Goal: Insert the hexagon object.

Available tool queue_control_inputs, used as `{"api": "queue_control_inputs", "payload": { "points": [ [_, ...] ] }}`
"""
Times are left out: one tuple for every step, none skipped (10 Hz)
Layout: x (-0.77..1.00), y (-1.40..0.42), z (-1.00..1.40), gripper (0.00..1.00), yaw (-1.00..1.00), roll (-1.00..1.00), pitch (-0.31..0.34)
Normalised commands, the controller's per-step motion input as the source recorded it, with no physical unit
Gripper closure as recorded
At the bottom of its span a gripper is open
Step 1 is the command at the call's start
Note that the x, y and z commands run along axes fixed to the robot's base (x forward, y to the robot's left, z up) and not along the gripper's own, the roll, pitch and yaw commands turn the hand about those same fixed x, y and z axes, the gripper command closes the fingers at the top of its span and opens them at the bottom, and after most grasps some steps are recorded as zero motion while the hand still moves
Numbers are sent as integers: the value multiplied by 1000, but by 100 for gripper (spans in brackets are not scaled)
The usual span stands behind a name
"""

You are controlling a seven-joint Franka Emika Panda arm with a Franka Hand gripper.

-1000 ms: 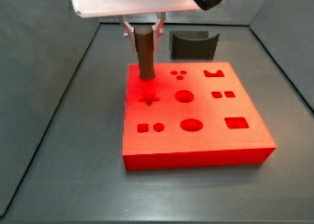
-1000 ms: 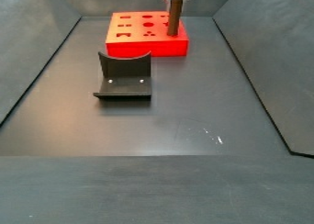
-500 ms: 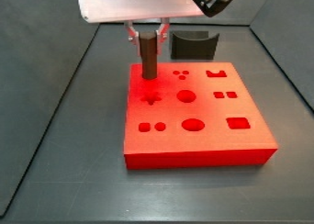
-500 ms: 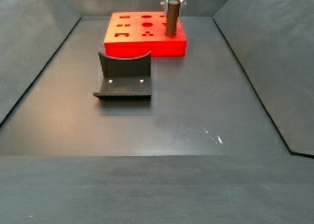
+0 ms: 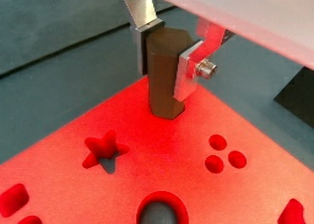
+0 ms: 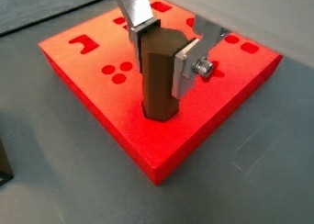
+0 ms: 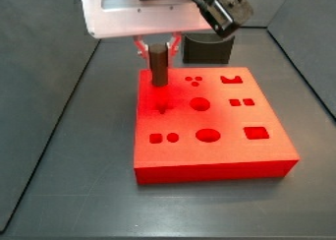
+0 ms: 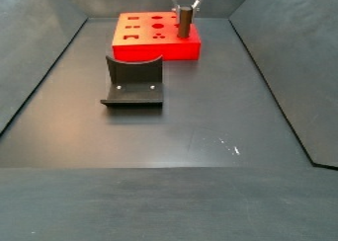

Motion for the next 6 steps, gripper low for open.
{"api": "queue_control_inputs", "payload": {
  "points": [
    [117,263,-989,100,0,-93,14],
    [206,263,-911,100,0,-114,63],
    [180,251,-883,100,0,-110,84],
    [40,6,-740,100,0,-1,129],
    [0,0,0,100,0,-10,0],
    [0,0,0,100,0,0,0]
  ]
}}
